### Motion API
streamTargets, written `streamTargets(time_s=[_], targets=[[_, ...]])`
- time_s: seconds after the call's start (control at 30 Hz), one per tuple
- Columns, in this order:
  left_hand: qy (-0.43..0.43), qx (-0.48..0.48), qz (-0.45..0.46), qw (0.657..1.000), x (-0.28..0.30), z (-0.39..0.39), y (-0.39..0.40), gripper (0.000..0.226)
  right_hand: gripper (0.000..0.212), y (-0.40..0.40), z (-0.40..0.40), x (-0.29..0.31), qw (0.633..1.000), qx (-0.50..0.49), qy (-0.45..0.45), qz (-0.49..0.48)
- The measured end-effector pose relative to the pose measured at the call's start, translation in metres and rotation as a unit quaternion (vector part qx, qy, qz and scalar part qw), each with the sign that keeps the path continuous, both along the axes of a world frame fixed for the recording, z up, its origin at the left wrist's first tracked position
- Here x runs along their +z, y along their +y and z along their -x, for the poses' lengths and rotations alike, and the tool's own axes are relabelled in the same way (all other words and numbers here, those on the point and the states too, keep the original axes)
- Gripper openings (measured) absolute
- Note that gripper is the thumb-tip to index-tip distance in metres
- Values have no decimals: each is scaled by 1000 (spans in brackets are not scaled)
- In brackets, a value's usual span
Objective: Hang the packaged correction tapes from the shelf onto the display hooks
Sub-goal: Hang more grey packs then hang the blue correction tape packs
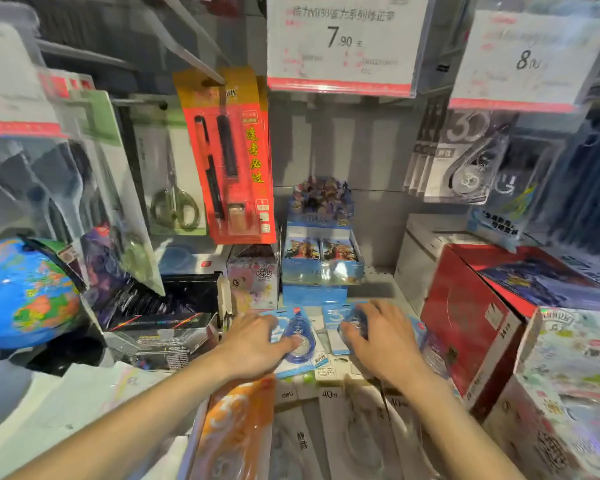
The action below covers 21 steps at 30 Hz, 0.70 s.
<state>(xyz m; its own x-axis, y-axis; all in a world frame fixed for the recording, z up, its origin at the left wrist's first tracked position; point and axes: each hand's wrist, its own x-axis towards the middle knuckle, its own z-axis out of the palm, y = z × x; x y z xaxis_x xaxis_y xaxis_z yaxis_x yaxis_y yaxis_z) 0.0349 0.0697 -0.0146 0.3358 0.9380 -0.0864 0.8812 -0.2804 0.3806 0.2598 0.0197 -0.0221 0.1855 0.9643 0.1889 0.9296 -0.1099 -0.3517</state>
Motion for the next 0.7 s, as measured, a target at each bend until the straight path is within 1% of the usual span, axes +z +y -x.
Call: streamTargets(time_s=[0.1,0.17,0.23,0.33,0.43,0.5,0.57,0.63,0.7], targets=[[-24,-10,5,1000,-3,1,1,64,48,-5,-4,3,998,30,42,31],[-30,-8,18,999,-5,0,2,70,57,-10,-6,6,996,43,73,39],[-46,4,28,999,-7,-2,3,73,59,-14,-9,8,993,50,96,39],[-139,20,23,990,-8,-4,6,68,59,-18,-11,8,990,61,128,20],[-219,37,44,974,-12,-6,8,72,65,-19,-12,8,986,71,148,4],[-255,58,56,964,-12,-6,9,76,68,-19,-12,7,985,74,154,1],[-264,72,71,959,-13,-5,11,83,71,-19,-12,5,983,64,169,-4],[-262,77,87,958,-14,-5,11,85,78,-19,-13,4,979,38,201,-14],[-277,75,96,953,-13,-6,11,87,95,-18,-13,6,971,12,240,-4]])
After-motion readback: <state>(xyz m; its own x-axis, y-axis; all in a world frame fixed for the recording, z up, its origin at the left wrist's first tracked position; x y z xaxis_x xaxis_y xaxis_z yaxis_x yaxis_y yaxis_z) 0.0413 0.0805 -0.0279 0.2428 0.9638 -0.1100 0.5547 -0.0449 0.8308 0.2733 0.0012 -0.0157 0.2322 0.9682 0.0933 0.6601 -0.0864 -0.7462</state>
